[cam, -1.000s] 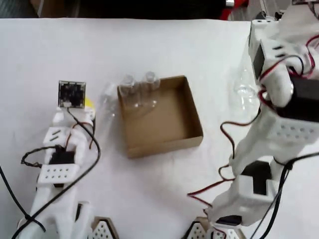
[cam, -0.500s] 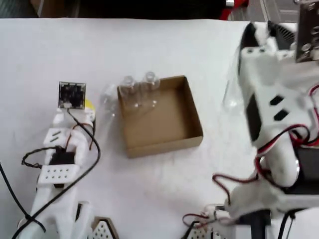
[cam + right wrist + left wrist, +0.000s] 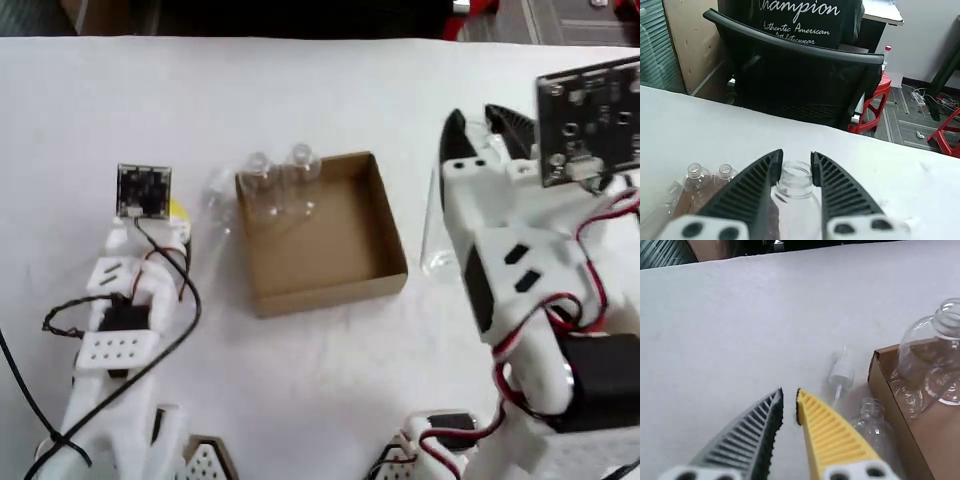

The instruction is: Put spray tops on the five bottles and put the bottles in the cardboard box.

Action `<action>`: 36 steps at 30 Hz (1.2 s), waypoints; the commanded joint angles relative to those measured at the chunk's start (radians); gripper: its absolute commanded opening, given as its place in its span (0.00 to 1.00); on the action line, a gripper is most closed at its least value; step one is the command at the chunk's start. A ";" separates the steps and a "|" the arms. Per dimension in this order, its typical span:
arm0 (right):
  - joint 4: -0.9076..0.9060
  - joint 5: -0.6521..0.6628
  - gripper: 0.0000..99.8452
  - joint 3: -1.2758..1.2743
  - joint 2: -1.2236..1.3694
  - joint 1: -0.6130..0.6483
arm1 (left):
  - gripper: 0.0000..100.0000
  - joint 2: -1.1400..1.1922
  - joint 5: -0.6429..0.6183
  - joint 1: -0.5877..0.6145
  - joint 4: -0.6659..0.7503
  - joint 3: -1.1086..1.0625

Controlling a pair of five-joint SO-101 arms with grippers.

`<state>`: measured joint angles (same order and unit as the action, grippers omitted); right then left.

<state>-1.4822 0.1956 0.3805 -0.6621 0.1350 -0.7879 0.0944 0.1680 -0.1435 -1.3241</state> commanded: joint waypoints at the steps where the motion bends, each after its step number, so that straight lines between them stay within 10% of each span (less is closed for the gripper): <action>1: 0.124 -0.006 0.02 -0.158 -0.070 0.015 | 0.05 -0.035 0.014 0.010 0.034 0.005; 25: 0.851 -0.006 0.02 -1.114 -0.460 0.170 | 0.05 -0.036 0.011 0.005 0.034 0.006; 36: 1.480 -0.005 0.02 -1.517 -0.443 0.225 | 0.05 -0.038 0.014 0.010 0.034 0.008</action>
<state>-0.1979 0.1941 -1.0756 -1.1024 0.3237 -0.7879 0.0944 0.1680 -0.1435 -1.3241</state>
